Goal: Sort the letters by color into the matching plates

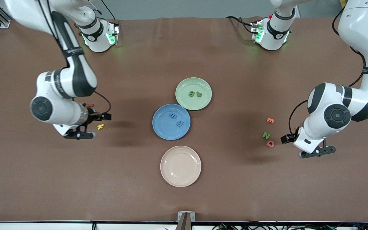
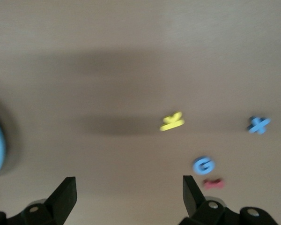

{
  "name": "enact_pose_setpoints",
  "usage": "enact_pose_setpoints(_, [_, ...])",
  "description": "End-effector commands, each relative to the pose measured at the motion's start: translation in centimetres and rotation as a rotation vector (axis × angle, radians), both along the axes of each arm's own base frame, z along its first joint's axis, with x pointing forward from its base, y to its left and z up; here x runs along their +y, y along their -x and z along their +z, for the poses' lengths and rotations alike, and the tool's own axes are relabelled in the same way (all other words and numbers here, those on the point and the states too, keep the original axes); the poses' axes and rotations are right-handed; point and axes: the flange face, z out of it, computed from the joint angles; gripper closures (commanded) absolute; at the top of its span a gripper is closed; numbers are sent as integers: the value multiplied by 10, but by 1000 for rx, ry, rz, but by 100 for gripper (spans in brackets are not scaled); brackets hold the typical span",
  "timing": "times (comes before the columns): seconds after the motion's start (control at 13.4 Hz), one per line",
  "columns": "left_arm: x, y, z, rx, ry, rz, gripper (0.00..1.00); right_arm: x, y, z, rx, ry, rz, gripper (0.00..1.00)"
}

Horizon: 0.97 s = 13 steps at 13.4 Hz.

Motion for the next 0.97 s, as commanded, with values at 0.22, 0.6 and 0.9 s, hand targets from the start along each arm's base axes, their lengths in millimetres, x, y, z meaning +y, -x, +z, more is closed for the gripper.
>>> enact_pose_setpoints(0.22, [63, 23, -44, 77, 39, -141, 0, -56, 35, -58, -110, 6, 32, 0])
enact_pose_setpoints(0.6, [94, 48, -83, 81, 77, -145, 15, -64, 64, -85, -132, 20, 16, 0])
enact_pose_setpoints(0.9, [101, 53, -97, 100, 88, -132, 29, -75, 73, -93, -109, 23, -3, 0])
